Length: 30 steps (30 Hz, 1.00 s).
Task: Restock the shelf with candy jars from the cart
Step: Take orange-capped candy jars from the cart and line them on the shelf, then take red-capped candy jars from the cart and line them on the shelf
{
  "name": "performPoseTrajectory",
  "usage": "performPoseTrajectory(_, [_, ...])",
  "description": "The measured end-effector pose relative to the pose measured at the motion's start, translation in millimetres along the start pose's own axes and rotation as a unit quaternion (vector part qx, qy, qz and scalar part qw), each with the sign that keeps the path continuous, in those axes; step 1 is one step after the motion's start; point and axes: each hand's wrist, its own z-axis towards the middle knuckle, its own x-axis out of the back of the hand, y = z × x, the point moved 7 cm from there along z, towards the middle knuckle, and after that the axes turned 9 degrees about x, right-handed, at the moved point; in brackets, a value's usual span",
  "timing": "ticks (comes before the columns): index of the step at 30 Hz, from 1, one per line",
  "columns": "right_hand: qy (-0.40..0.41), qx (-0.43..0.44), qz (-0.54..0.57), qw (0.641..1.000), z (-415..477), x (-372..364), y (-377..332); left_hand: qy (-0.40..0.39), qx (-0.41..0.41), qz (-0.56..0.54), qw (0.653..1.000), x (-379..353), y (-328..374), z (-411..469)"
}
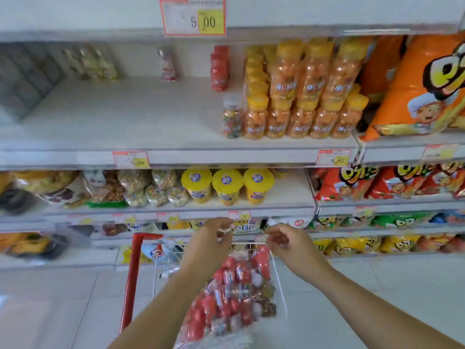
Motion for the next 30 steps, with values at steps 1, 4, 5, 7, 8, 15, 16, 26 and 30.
performPoseTrajectory(1, [-0.023,-0.019,0.005,1.0,-5,-18,11,-0.004,0.015,0.003,1.0,-1,-18,-3])
performPoseTrajectory(4, [-0.056,-0.073,0.029,0.995,-24,-63,38,-0.026,0.056,0.014,0.998,-8,-68,-10])
performPoseTrajectory(5, [-0.065,-0.095,0.029,0.993,-32,-75,46,-0.032,0.065,0.017,0.997,-11,-83,-13])
performPoseTrajectory(7, [-0.083,-0.144,0.017,0.986,-49,-97,65,-0.058,0.075,0.032,0.995,-23,-114,-14])
performPoseTrajectory(8, [-0.088,-0.165,0.008,0.982,-56,-107,75,-0.079,0.082,0.045,0.992,-31,-130,-13])
performPoseTrajectory(15, [-0.075,-0.285,-0.036,0.955,-83,-176,138,-0.249,0.022,0.193,0.949,-106,-217,-3])
performPoseTrajectory(16, [-0.078,-0.291,-0.041,0.953,-83,-184,144,-0.272,0.01,0.208,0.94,-115,-222,-3])
performPoseTrajectory(26, [-0.051,-0.169,-0.209,0.962,-31,-238,180,-0.374,-0.083,0.242,0.892,-230,-262,1])
performPoseTrajectory(30, [-0.128,-0.107,-0.35,0.922,-13,-261,191,-0.344,-0.149,0.303,0.876,-265,-266,0])
